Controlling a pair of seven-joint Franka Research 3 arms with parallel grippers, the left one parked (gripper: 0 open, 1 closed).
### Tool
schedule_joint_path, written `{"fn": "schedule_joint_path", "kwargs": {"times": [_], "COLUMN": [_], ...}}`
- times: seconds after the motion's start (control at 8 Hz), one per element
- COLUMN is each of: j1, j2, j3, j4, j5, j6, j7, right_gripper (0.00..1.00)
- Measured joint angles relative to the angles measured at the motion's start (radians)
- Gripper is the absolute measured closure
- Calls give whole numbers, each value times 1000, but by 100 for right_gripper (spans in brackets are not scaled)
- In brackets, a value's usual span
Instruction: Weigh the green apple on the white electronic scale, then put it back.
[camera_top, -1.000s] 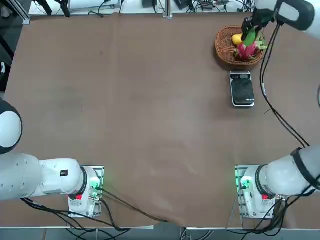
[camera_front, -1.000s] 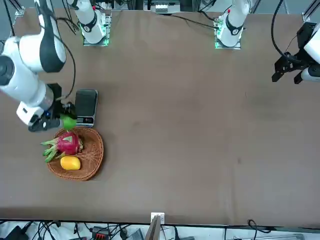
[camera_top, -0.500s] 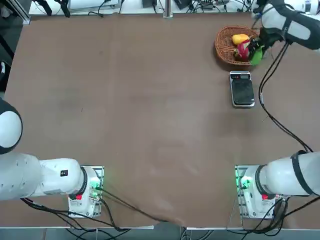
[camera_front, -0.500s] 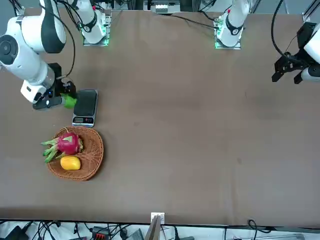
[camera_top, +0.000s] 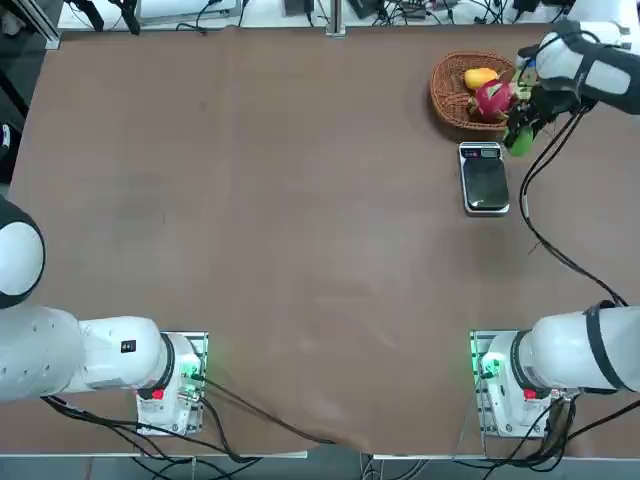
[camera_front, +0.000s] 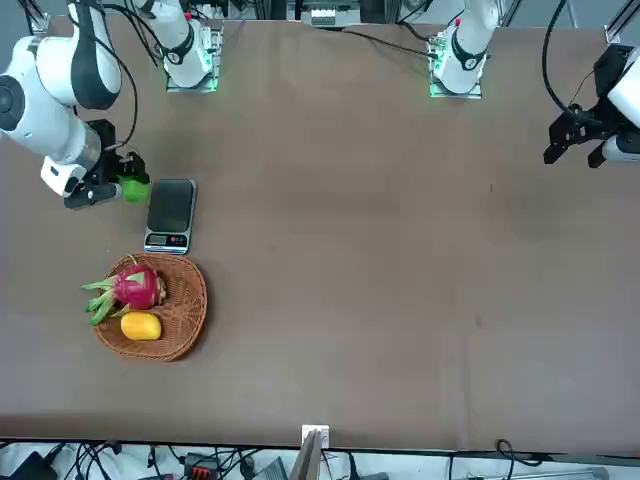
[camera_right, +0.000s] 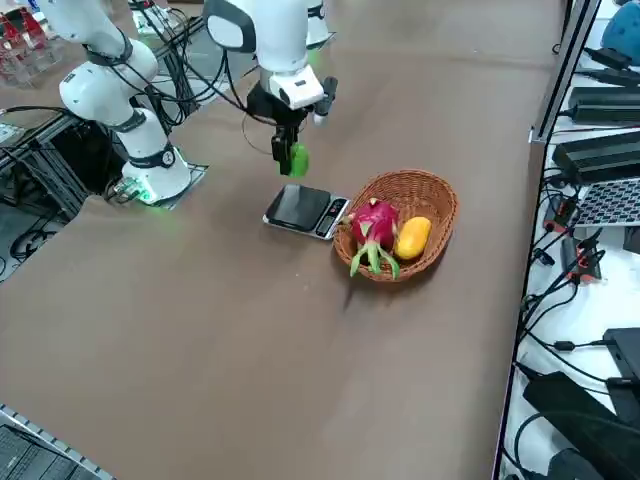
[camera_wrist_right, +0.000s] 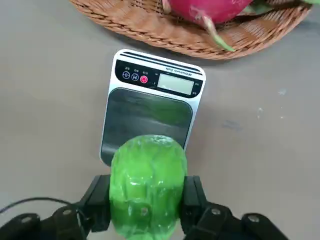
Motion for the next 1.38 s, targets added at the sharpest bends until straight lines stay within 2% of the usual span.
{"fn": "schedule_joint_path", "kwargs": {"times": [0.5, 1.0, 1.38], "j1": [2, 16, 26], "j2": [30, 108, 145], "j3": [8, 16, 20], "j4": [-117, -132, -132], "j5": [2, 3, 3], "j6": [195, 306, 331], "j7": [0, 0, 0], "right_gripper": [32, 32, 32]}}
